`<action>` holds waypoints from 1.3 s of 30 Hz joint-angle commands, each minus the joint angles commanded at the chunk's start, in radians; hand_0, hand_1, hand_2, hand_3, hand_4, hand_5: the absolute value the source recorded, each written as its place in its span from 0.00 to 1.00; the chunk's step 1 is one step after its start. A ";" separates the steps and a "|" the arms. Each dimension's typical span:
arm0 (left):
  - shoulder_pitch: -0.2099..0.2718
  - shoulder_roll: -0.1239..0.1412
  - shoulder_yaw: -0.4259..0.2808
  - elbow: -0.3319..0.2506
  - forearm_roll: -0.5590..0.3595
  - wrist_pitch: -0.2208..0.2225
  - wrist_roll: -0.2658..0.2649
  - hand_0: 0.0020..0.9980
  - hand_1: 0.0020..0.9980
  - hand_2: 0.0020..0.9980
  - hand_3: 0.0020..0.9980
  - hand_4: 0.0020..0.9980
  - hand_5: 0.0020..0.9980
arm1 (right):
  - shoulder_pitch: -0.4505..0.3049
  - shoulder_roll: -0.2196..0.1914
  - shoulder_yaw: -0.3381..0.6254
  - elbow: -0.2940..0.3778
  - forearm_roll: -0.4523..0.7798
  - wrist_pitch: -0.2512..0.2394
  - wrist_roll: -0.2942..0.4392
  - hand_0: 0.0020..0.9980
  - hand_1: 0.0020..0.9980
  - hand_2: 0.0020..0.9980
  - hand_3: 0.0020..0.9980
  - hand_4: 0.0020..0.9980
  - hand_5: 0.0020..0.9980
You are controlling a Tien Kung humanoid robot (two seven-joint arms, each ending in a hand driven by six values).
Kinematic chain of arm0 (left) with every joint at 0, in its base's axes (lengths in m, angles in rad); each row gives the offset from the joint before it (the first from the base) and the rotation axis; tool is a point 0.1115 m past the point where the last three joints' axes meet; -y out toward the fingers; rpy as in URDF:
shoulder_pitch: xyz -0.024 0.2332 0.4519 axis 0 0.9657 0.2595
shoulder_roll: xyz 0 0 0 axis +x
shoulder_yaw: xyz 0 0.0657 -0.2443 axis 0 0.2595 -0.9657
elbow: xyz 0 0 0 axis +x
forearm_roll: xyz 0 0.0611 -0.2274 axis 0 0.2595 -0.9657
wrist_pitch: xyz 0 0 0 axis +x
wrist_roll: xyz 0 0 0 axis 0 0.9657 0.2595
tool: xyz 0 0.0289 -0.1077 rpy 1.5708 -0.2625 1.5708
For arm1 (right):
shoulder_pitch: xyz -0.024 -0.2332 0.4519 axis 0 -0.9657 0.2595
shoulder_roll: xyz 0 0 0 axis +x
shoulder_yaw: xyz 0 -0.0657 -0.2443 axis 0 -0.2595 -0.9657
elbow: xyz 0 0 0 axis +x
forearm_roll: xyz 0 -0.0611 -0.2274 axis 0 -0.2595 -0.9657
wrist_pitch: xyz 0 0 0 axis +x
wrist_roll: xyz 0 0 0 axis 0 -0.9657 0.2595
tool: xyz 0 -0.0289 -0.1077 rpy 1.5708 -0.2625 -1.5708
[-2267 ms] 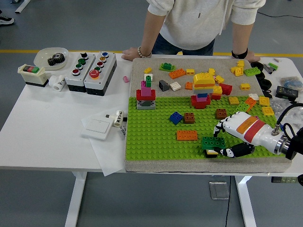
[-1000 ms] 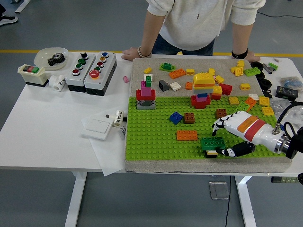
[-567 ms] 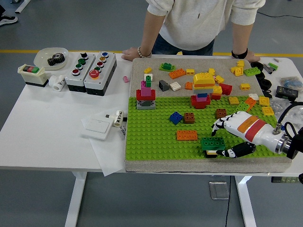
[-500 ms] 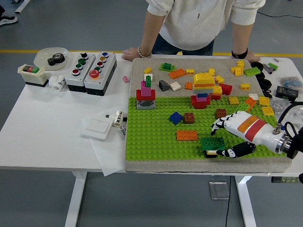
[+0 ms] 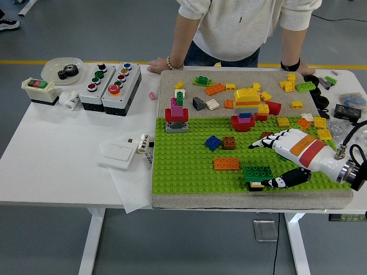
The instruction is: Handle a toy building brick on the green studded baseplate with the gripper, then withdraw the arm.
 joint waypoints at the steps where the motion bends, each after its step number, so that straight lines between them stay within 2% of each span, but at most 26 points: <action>1: 0.000 0.000 -0.001 0.000 0.000 0.000 0.000 0.73 0.74 0.74 0.61 0.66 0.63 | -0.006 -0.001 0.003 0.012 0.019 -0.027 -0.001 0.63 0.68 0.79 0.82 0.89 0.43; 2: 0.000 0.000 -0.001 0.000 0.000 0.000 0.000 0.73 0.74 0.74 0.61 0.66 0.63 | -0.008 -0.001 0.004 0.015 0.025 -0.038 -0.001 0.63 0.68 0.79 0.82 0.89 0.43; 3: 0.000 0.000 0.000 0.000 0.000 0.000 0.000 0.73 0.74 0.74 0.61 0.66 0.63 | -0.016 -0.001 0.002 0.028 0.058 -0.071 0.002 0.63 0.68 0.79 0.82 0.89 0.43; 4: 0.001 0.000 0.000 0.000 0.000 0.000 0.000 0.73 0.74 0.74 0.61 0.66 0.63 | -0.021 -0.001 -0.005 0.041 0.094 -0.106 0.007 0.47 0.56 0.63 0.54 0.79 0.42; 9: 0.001 0.000 -0.004 0.000 0.007 -0.001 0.002 0.73 0.74 0.74 0.61 0.66 0.63 | -0.024 0.004 -0.041 0.095 0.294 -0.227 0.020 0.47 0.56 0.63 0.54 0.79 0.42; 10: 0.001 0.000 -0.005 0.000 0.008 -0.001 0.002 0.73 0.74 0.74 0.61 0.66 0.63 | -0.023 0.005 -0.044 0.100 0.333 -0.233 0.021 0.30 0.43 0.49 0.46 0.68 0.39; 12: 0.001 0.000 -0.005 0.000 0.010 -0.002 0.003 0.73 0.74 0.74 0.61 0.66 0.63 | -0.020 0.007 -0.055 0.118 0.422 -0.236 0.021 0.30 0.43 0.49 0.46 0.68 0.39; 14: 0.001 0.000 -0.004 0.000 0.007 -0.002 0.002 0.73 0.74 0.74 0.61 0.66 0.63 | -0.021 0.008 -0.062 0.134 0.498 -0.213 0.008 0.30 0.43 0.49 0.46 0.68 0.39; 15: 0.001 0.000 -0.003 0.000 0.006 -0.002 0.002 0.73 0.74 0.74 0.61 0.66 0.63 | -0.021 0.008 -0.063 0.137 0.513 -0.202 0.001 0.30 0.43 0.49 0.46 0.68 0.39; 16: 0.001 0.001 -0.003 0.000 0.005 -0.002 0.002 0.73 0.74 0.74 0.61 0.66 0.63 | -0.022 0.008 -0.063 0.139 0.517 -0.193 -0.003 0.31 0.44 0.51 0.47 0.72 0.42; 21: 0.000 0.001 -0.004 0.000 0.008 -0.002 0.002 0.73 0.74 0.74 0.61 0.66 0.63 | -0.026 0.007 -0.068 0.136 0.556 -0.122 -0.038 0.31 0.44 0.51 0.47 0.72 0.42; 22: -0.001 0.001 -0.005 0.000 0.010 -0.003 0.003 0.73 0.74 0.74 0.61 0.66 0.63 | -0.029 0.006 -0.065 0.133 0.538 -0.110 -0.042 0.43 0.49 0.55 0.49 0.78 0.45; 27: -0.001 0.001 -0.008 0.000 0.016 -0.004 0.005 0.73 0.74 0.74 0.61 0.66 0.63 | -0.044 0.000 -0.048 0.121 0.400 -0.088 -0.041 0.43 0.49 0.55 0.49 0.78 0.45; 28: -0.001 0.001 -0.008 0.000 0.016 -0.004 0.005 0.73 0.74 0.74 0.61 0.66 0.63 | -0.052 -0.002 -0.042 0.119 0.365 -0.086 -0.037 0.52 0.55 0.58 0.49 0.79 0.48; 39: -0.002 0.001 -0.017 0.000 0.030 -0.007 0.009 0.73 0.74 0.74 0.61 0.66 0.63 | -0.083 -0.013 -0.012 0.120 0.061 -0.095 0.003 0.54 0.55 0.58 0.50 0.78 0.47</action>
